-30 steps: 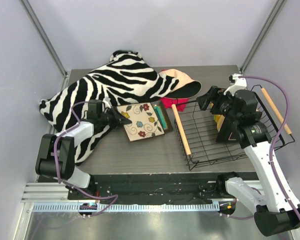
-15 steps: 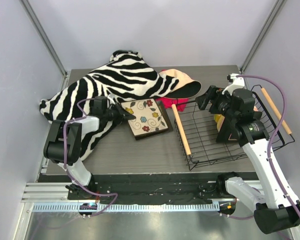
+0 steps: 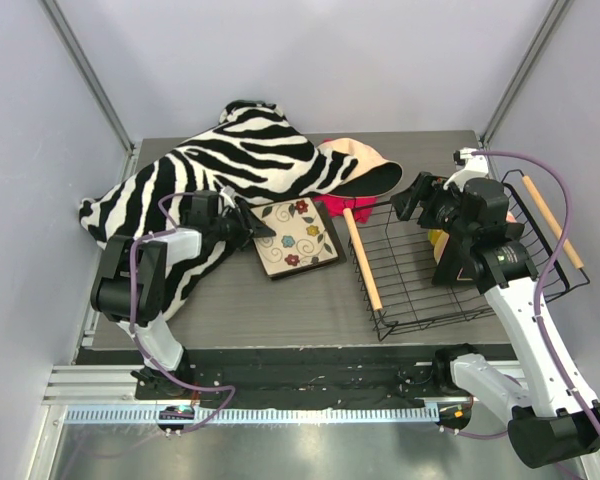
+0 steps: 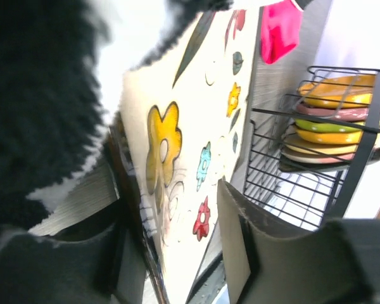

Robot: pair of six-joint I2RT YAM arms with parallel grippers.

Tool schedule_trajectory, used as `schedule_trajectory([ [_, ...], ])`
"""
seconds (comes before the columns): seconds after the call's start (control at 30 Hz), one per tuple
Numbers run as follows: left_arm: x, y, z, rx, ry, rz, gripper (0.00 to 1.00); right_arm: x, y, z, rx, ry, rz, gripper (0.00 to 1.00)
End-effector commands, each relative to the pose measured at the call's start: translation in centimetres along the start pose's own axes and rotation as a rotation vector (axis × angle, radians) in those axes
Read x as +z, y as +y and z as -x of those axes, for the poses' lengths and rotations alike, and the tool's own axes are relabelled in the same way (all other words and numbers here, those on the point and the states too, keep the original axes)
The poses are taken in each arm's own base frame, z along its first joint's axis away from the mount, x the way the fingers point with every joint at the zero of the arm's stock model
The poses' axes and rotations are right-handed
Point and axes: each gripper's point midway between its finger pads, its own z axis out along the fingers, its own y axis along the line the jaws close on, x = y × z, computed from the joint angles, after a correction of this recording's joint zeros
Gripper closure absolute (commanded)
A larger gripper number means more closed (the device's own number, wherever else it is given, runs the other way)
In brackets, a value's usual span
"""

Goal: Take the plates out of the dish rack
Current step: Place the plate at the center of the board.

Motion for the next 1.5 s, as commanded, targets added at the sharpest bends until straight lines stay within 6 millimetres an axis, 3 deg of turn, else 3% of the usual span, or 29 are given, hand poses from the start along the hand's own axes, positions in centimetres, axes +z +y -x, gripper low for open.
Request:
schedule_trajectory([
  [0.0,-0.7,-1.6,1.7,0.115,-0.045,0.006,0.5,0.0,0.7,1.2,0.001,-0.049,0.03,0.18],
  [0.17,-1.2,-0.7,1.7,0.143,-0.054,0.067,0.44,0.0,0.8,1.2,0.0,-0.051,0.034,0.18],
  [0.57,-2.4,2.1,1.0,0.191,-0.071,0.239,0.45,0.0,0.9,1.0,0.005,-0.048,0.041,0.18],
  [0.77,-3.0,2.2,1.2,0.204,-0.095,0.262,0.45,0.1,0.9,0.9,0.009,-0.045,0.045,0.18],
  [1.1,-1.8,2.0,1.6,0.215,-0.073,0.26,0.75,0.2,1.0,0.6,0.02,-0.039,0.053,0.18],
  [1.47,0.1,1.4,1.9,0.224,-0.05,0.25,0.8,0.0,0.9,0.3,0.029,-0.042,0.051,0.18],
])
